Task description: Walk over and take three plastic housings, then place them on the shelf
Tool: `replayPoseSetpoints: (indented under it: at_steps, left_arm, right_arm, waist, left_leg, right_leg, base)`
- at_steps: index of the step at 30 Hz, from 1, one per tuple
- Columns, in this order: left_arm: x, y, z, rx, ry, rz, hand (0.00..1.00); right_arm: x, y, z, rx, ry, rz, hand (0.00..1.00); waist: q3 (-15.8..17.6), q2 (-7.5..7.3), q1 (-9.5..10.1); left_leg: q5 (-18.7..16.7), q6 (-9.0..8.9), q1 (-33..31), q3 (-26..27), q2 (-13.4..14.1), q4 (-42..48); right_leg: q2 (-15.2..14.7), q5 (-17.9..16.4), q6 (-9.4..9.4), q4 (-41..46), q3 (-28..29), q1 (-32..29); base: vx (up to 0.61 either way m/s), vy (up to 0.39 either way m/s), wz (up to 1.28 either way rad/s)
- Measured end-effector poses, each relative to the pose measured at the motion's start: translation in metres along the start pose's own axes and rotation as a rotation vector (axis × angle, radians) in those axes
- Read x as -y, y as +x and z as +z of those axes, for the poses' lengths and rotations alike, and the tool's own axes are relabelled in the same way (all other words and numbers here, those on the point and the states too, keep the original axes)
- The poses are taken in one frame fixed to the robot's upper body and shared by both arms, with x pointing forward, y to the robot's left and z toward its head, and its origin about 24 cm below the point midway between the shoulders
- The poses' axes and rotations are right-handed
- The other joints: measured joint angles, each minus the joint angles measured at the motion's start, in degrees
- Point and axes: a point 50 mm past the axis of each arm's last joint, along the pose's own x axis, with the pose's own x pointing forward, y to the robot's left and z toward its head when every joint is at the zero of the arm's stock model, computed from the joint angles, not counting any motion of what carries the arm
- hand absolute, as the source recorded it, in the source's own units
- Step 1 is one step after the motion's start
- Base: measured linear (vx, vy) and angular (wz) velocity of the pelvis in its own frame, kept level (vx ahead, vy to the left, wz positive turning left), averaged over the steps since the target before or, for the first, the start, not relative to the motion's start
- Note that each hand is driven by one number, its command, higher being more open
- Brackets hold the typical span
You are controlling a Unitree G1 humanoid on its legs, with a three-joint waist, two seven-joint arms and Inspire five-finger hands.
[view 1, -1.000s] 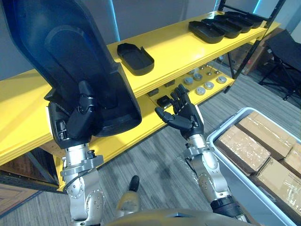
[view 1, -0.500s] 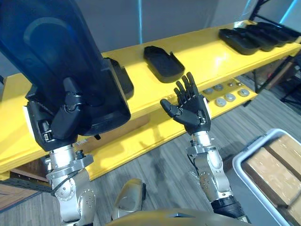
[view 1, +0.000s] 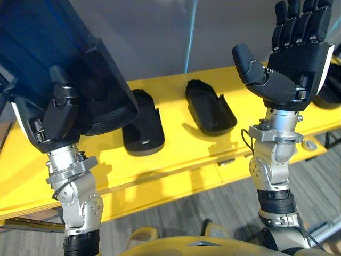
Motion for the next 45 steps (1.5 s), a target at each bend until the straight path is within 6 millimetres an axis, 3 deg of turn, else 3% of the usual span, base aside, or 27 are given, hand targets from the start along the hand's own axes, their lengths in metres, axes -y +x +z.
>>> replayPoseSetpoints:
  at_steps: [2, 4, 10, 17, 19, 21, 22, 23, 24, 25, 26, 27, 28, 29, 30, 31, 32, 33, 34, 35, 37, 39, 41, 45]
  left_arm:
    - [0.001, -0.004, -0.002, -0.012, -0.040, -0.028, 0.00]
    - [0.004, -0.006, -0.001, -0.003, -0.065, -0.056, 0.00]
    - [0.025, -0.002, 0.018, 0.095, -0.062, -0.138, 0.00]
    - [0.019, -0.016, 0.015, 0.013, 0.023, -0.096, 0.00]
    - [0.015, -0.021, 0.013, -0.028, 0.053, -0.070, 0.00]
    - [0.013, -0.023, 0.008, -0.063, 0.053, -0.053, 0.00]
    - [0.013, -0.023, 0.006, -0.075, 0.063, -0.048, 0.00]
    - [0.013, -0.023, 0.005, -0.078, 0.078, -0.051, 0.00]
    - [0.012, -0.024, 0.004, -0.085, 0.106, -0.061, 0.00]
    - [0.010, -0.026, 0.002, -0.098, 0.141, -0.068, 0.00]
    - [0.008, -0.029, 0.001, -0.108, 0.160, -0.068, 0.00]
    - [0.008, -0.031, 0.001, -0.113, 0.174, -0.071, 0.00]
    - [0.008, -0.033, 0.002, -0.120, 0.204, -0.092, 0.00]
    - [0.008, -0.033, 0.002, -0.121, 0.214, -0.107, 0.00]
    - [0.009, -0.032, 0.003, -0.116, 0.234, -0.148, 0.00]
    - [0.011, -0.029, 0.003, -0.119, 0.243, -0.200, 0.00]
    - [0.010, -0.027, 0.001, -0.127, 0.255, -0.228, 0.00]
    - [0.005, -0.026, -0.001, -0.165, 0.280, -0.258, 0.00]
    - [0.000, -0.026, -0.006, -0.213, 0.299, -0.265, 0.00]
    - [-0.002, -0.026, -0.008, -0.235, 0.305, -0.269, 0.00]
    - [-0.009, -0.028, -0.015, -0.285, 0.274, -0.237, 0.00]
    - [-0.006, -0.025, -0.017, -0.279, 0.227, -0.228, 0.00]
    - [0.004, -0.026, -0.025, -0.289, 0.154, -0.198, 0.00]
    - [0.026, -0.034, -0.037, -0.330, 0.073, -0.239, 0.00]
  right_arm:
    - [0.004, -0.004, -0.003, -0.063, -0.003, 0.008, 1.00]
    - [0.008, -0.014, -0.010, -0.150, 0.002, -0.014, 1.00]
    - [0.003, -0.042, -0.021, -0.316, 0.059, 0.002, 1.00]
    - [-0.023, -0.048, -0.026, -0.332, 0.233, 0.073, 1.00]
    - [-0.026, -0.051, -0.028, -0.351, 0.281, 0.055, 1.00]
    - [-0.024, -0.057, -0.032, -0.382, 0.277, 0.045, 1.00]
    - [-0.021, -0.059, -0.034, -0.397, 0.271, 0.039, 1.00]
    - [-0.020, -0.060, -0.035, -0.404, 0.266, 0.035, 1.00]
    - [-0.017, -0.062, -0.037, -0.418, 0.259, 0.026, 1.00]
    - [-0.014, -0.064, -0.041, -0.434, 0.252, 0.019, 1.00]
    - [-0.014, -0.065, -0.044, -0.446, 0.255, 0.024, 1.00]
    - [-0.013, -0.065, -0.045, -0.447, 0.259, 0.026, 1.00]
    - [-0.011, -0.066, -0.044, -0.440, 0.264, 0.026, 1.00]
    - [-0.009, -0.066, -0.043, -0.432, 0.269, 0.022, 1.00]
    - [-0.007, -0.065, -0.042, -0.407, 0.285, 0.004, 1.00]
    - [-0.007, -0.067, -0.041, -0.385, 0.298, -0.024, 1.00]
    - [-0.009, -0.070, -0.044, -0.384, 0.317, -0.052, 1.00]
    - [-0.016, -0.075, -0.051, -0.402, 0.354, -0.082, 1.00]
    - [-0.023, -0.079, -0.057, -0.434, 0.379, -0.086, 1.00]
    - [-0.028, -0.081, -0.060, -0.450, 0.377, -0.079, 1.00]
    - [-0.040, -0.079, -0.060, -0.456, 0.367, -0.031, 1.00]
    - [-0.042, -0.074, -0.053, -0.422, 0.356, -0.013, 1.00]
    - [-0.043, -0.074, -0.049, -0.415, 0.345, -0.001, 1.00]
    - [-0.029, -0.090, -0.048, -0.473, 0.302, -0.062, 1.00]
  waist:
    - [-0.5, 2.46, -0.08]
    - [-0.4, 2.61, -0.09]
    - [-0.8, 3.29, -1.01]
    - [-1.1, 3.73, -0.85]
    - [-1.2, 3.69, -1.38]
    - [-1.0, 3.37, -1.72]
    - [-0.1, 1.76, -1.96]
    - [0.5, 1.02, -1.93]
    - [0.5, 1.27, -1.66]
    - [0.8, 1.05, -1.64]
    - [0.5, 1.80, -1.71]
    - [0.1, 2.50, -1.85]
    - [-0.4, 3.98, -2.20]
    - [-0.6, 4.89, -2.34]
    - [-0.6, 6.48, -2.88]
    - [-0.6, 6.56, -3.33]
    - [0.1, 4.61, -2.84]
    - [0.7, 2.68, -2.15]
    - [1.1, 2.27, -0.95]
    - [1.1, 2.24, -0.63]
    - [0.6, 1.41, -1.50]
    - [0.4, 0.85, -1.63]
    - [0.3, 0.85, -1.95]
    - [0.6, 2.12, -2.97]
  left_leg:
    - [0.4, -1.21, -0.3, 0.8, 4.0, -1.1]
    - [1.8, -2.57, 0.5, 2.3, 5.0, -2.3]
    - [2.8, -1.54, 1.6, 4.3, 4.5, -4.5]
    - [3.6, -0.31, 1.6, 4.4, 2.9, -6.1]
    - [4.1, 0.32, 0.3, 3.6, 2.8, -5.7]
    - [5.7, -0.46, -2.8, 3.3, 1.6, -2.5]
    - [7.6, -0.94, -5.3, 4.0, -0.5, 1.0]
    - [7.7, 0.47, -6.8, 5.4, -0.4, 3.6]
    - [7.2, 1.86, -8.1, 7.7, 2.1, 6.5]
    - [7.5, 1.30, -8.7, 8.4, 6.1, 9.1]
    - [8.1, 0.81, -8.5, 7.8, 8.7, 10.1]
    - [8.4, 0.81, -8.4, 7.3, 9.7, 10.1]
    - [8.4, 0.68, -7.3, 7.2, 11.2, 9.2]
    - [8.1, -0.30, -6.6, 7.7, 11.7, 8.2]
    - [6.5, -3.79, -4.2, 10.2, 12.6, 4.3]
    - [1.1, -7.12, -1.4, 13.0, 12.0, 0.2]
    - [1.4, -6.33, -1.2, 14.2, 9.9, 1.7]
    - [0.4, -4.52, -1.7, 15.7, 8.8, 3.1]
    - [0.2, -3.16, -1.7, 17.4, 9.1, 3.4]
    - [0.5, -2.56, -1.7, 18.1, 9.4, 2.7]
    - [3.5, -1.25, -2.1, 17.0, 9.6, -1.5]
    - [5.6, -0.88, -3.4, 15.7, 8.3, -3.7]
    - [7.9, -0.35, -3.9, 15.9, 5.8, -6.2]
    - [8.3, -0.67, -3.6, 14.1, 6.7, -6.2]
  right_leg:
    - [3.4, 1.3, -1.71, -5.5, -3.4, 3.2]
    - [4.1, 1.4, -2.33, -7.1, -4.3, 4.9]
    - [3.3, 1.5, -2.16, -9.5, -6.4, 7.3]
    - [2.1, 2.7, -1.02, -11.6, -7.4, 8.5]
    - [1.5, 2.7, -1.03, -11.6, -9.4, 8.5]
    - [-0.3, 2.4, -1.45, -10.7, -12.3, 8.3]
    - [-3.6, 2.4, -1.43, -9.7, -13.6, 8.3]
    - [-4.9, 2.4, -1.43, -9.0, -14.0, 8.1]
    - [-6.4, 2.2, -1.63, -7.5, -14.2, 7.7]
    - [-8.0, 1.6, -1.26, -5.7, -13.9, 7.0]
    - [-9.8, 0.7, 0.13, -4.0, -13.3, 6.1]
    - [-10.6, 0.3, 0.84, -3.0, -12.8, 5.2]
    - [-12.0, 0.1, 3.10, -1.9, -11.9, 3.9]
    - [-12.4, 0.5, 3.88, -1.7, -11.6, 3.7]
    - [-13.1, 1.7, 5.75, -1.9, -10.8, 3.9]
    - [-14.1, 3.2, 7.03, -2.6, -9.8, 4.0]
    - [-15.7, 4.7, 5.93, -3.4, -8.0, 4.6]
    - [-16.3, 9.4, 1.74, -5.3, -7.1, 4.6]
    - [-15.9, 16.0, 0.32, -7.2, -7.7, 4.0]
    - [-15.4, 16.0, -0.36, -6.4, -8.3, 3.4]
    - [-10.0, 4.8, 1.08, 2.4, -8.9, 3.1]
    - [-7.0, -1.1, 2.02, 3.2, -8.8, 3.3]
    - [-6.4, -2.3, 1.73, -0.7, -8.2, 4.3]
    - [-4.6, -1.6, 2.56, -5.3, -9.2, 8.1]
  base:
    - [0.21, -0.257, 0.43]
    - [0.13, -0.174, 0.24]
    - [0.05, -0.006, 0.17]
    - [-0.04, 0.048, 0.11]
    - [-0.06, 0.023, 0.48]
    - [-0.10, 0.036, 0.78]
    - [-0.10, 0.094, 0.71]
    - [-0.12, 0.118, 0.61]
    - [-0.12, 0.140, 0.34]
    - [-0.14, 0.215, 0.19]
    - [-0.11, 0.259, 0.05]
    - [-0.11, 0.389, -0.04]
    - [-0.09, 0.371, -0.04]
    - [-0.10, 0.533, -0.01]
    - [-0.10, 0.583, 0.13]
    - [-0.10, 0.585, 0.05]
    - [-0.12, 0.521, -0.16]
    - [-0.20, 0.530, -0.49]
    - [-0.22, 0.469, -0.48]
    - [-0.18, 0.363, -0.23]
    - [-0.03, 0.168, 0.21]
    - [0.02, 0.112, 0.29]
    - [0.02, 0.107, 0.16]
    - [-0.01, -0.039, 0.19]
